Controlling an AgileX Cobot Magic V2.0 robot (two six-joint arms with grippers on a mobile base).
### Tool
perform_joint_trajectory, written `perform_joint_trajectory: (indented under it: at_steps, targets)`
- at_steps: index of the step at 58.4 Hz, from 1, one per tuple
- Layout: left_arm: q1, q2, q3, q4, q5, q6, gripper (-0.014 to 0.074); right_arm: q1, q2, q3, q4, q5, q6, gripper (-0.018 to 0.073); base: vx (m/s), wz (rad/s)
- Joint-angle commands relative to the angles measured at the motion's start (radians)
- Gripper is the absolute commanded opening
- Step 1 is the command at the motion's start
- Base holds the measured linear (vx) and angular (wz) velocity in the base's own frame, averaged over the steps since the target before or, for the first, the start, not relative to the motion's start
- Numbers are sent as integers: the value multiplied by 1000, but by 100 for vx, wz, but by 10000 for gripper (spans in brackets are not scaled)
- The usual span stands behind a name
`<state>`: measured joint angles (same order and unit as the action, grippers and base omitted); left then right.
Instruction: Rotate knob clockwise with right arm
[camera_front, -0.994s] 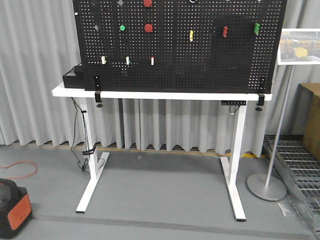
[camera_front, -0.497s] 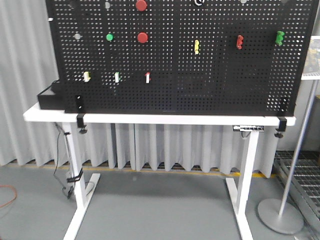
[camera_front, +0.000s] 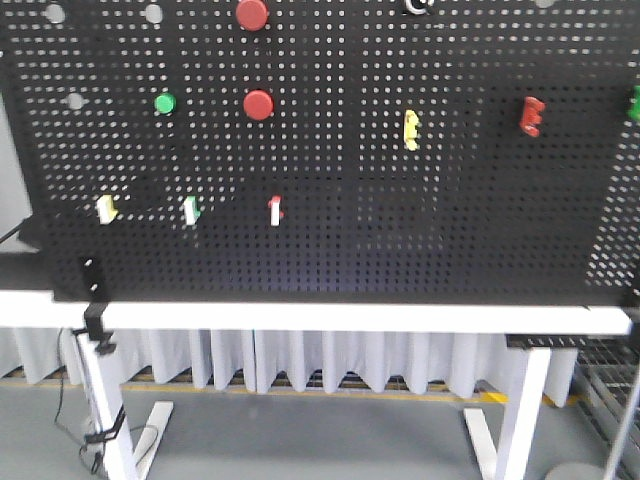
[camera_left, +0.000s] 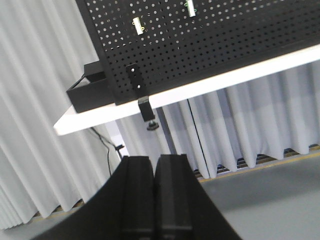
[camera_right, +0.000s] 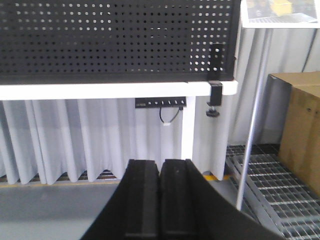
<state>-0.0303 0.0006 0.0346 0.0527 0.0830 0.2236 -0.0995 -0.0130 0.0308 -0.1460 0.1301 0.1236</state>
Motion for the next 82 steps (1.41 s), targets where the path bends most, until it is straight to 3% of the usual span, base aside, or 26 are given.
perform_joint_trajectory:
  at_steps: [1, 43, 82]
  targets:
    - [-1, 14, 16, -5, -83, -3, -6, -7, -9, 8, -3, -85, -7, -11, 48, -1]
    - [-1, 14, 16, -5, -83, -3, -6, -7, -9, 8, -3, -85, -7, -11, 39, -3]
    - [-1, 14, 16, -5, -83, -3, -6, -7, -9, 8, -3, -85, -7, -11, 14, 1]
